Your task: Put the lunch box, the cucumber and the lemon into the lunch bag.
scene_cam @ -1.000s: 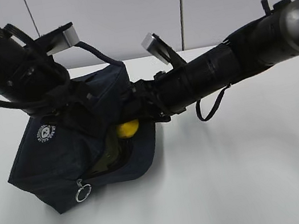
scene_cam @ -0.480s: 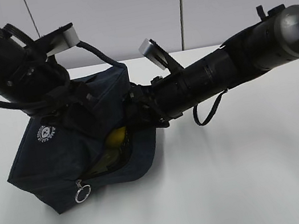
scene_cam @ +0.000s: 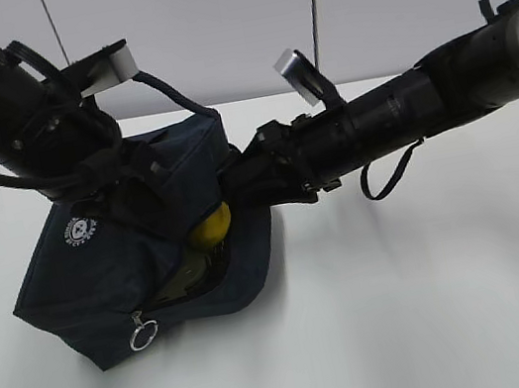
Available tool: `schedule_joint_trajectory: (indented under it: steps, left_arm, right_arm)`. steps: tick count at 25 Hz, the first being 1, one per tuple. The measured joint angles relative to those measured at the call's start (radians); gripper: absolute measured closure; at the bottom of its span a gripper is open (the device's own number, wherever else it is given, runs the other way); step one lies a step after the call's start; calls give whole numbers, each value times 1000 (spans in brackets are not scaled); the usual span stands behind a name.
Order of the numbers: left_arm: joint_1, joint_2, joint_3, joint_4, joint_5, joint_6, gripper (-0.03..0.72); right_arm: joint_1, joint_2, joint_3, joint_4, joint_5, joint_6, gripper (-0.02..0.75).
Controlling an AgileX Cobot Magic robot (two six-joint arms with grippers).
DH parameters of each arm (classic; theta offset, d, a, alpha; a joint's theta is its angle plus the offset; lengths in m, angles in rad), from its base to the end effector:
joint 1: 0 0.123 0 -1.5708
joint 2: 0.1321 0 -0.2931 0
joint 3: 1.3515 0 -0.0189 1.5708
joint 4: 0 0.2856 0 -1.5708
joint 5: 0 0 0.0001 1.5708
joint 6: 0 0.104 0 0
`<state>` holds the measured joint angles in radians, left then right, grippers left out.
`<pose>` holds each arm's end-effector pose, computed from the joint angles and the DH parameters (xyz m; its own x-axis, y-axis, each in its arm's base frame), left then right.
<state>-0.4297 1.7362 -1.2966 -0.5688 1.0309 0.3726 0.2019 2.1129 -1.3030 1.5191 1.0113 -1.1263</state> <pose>0.3296 -0.2039 0.2334 -0.8494 0.4430 -0.2869 0.5274 0.7324 -0.4306 0.4212 0.1761 0.1374 -0.8960 0.0016 -0.4440 -0.4004 0.4292 0.8096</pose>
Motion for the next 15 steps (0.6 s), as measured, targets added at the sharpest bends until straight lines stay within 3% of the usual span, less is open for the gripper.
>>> schedule_joint_trajectory:
  steps: [7, 11, 15]
  left_arm:
    - [0, 0, 0, -2, 0, 0, 697]
    - [0, 0, 0, -15, 0, 0, 697]
    - [0, 0, 0, -15, 0, 0, 697]
  right_arm:
    - [-81, 0, 0, -45, 35, 19, 294]
    - [-85, 0, 0, -127, 29, 25, 295]
    - [-85, 2, 0, -133, 13, 29, 295]
